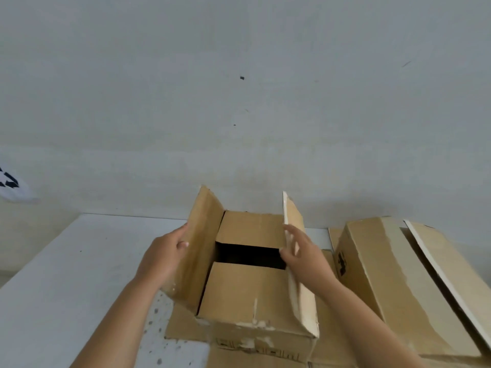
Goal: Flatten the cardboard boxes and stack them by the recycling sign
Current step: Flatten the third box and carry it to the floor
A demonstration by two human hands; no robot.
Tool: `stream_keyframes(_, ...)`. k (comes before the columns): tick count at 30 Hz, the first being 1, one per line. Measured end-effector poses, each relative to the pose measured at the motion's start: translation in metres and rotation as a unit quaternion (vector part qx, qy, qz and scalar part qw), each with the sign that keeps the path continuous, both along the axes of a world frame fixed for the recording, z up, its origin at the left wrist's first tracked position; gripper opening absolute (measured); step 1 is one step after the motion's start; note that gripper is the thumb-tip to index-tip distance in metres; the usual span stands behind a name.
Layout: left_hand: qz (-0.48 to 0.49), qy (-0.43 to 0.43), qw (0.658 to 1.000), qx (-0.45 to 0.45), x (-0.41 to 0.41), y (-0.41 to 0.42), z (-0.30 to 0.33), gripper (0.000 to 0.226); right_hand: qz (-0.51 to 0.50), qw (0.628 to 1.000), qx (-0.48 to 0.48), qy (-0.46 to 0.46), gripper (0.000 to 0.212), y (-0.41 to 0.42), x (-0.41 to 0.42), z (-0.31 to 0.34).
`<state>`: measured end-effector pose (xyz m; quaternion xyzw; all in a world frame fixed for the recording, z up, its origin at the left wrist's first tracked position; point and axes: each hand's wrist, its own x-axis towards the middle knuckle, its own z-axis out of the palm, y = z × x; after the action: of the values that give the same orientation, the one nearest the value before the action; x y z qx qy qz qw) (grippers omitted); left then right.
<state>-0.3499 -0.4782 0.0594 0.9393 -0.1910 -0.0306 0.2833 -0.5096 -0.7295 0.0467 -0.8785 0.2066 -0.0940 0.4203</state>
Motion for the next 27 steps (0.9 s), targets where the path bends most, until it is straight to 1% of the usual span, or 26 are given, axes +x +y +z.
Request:
stream_keyframes(3,0.046,-0.008,0.998,0.05,0.018,0.011,-0.011,0.049,-0.052,0.998,0.039,-0.025,0.051,-0.028,-0.023,0.011)
stream_keyframes(5,0.069,-0.007,0.994,0.088,0.026,0.016,-0.024,0.048,-0.069,0.997,0.02,-0.013,0.052,-0.043,-0.035,0.015)
stream_keyframes(7,0.075,-0.022,0.982,0.171,0.027,0.013,-0.042,0.047,-0.066,0.997,-0.017,0.018,0.055,-0.049,-0.044,0.018)
stream_keyframes(8,0.07,-0.027,0.977,0.199,0.023,0.008,-0.051,0.045,-0.063,0.996,-0.051,0.036,0.057,-0.052,-0.045,0.019)
stream_keyframes(10,0.063,-0.017,0.98,0.187,0.013,-0.005,-0.067,0.046,-0.063,0.98,-0.162,0.1,0.058,-0.058,-0.046,0.021)
stream_keyframes(12,0.053,-0.014,0.985,0.166,0.001,-0.017,-0.08,0.056,-0.062,0.939,-0.283,0.186,0.052,-0.062,-0.045,0.02)
stream_keyframes(13,0.046,-0.012,0.985,0.163,-0.004,-0.022,-0.086,0.062,-0.048,0.922,-0.311,0.225,0.048,-0.063,-0.045,0.015)
stream_keyframes(14,0.037,-0.01,0.986,0.163,-0.009,-0.026,-0.092,0.067,-0.03,0.916,-0.309,0.254,0.051,-0.06,-0.046,0.007)
stream_keyframes(16,0.014,-0.007,0.989,0.15,-0.017,-0.03,-0.099,0.075,0.006,0.926,-0.249,0.284,0.069,-0.049,-0.047,-0.019)
stream_keyframes(19,-0.01,-0.021,0.99,0.139,-0.023,-0.033,-0.105,0.075,0.014,0.949,-0.14,0.281,0.086,-0.027,-0.04,-0.053)
stream_keyframes(21,-0.025,-0.03,0.988,0.152,-0.023,-0.032,-0.106,0.069,-0.011,0.964,-0.053,0.26,0.087,-0.016,-0.032,-0.067)
stream_keyframes(22,-0.033,-0.028,0.987,0.156,-0.023,-0.032,-0.107,0.066,-0.025,0.968,-0.024,0.247,0.085,-0.013,-0.028,-0.07)
stream_keyframes(24,-0.047,-0.017,0.988,0.149,-0.022,-0.031,-0.108,0.06,-0.037,0.973,-0.004,0.226,0.079,-0.013,-0.023,-0.076)
stream_keyframes(27,-0.062,-0.003,0.988,0.139,-0.019,-0.029,-0.112,0.052,-0.037,0.974,-0.017,0.221,0.073,-0.019,-0.019,-0.08)
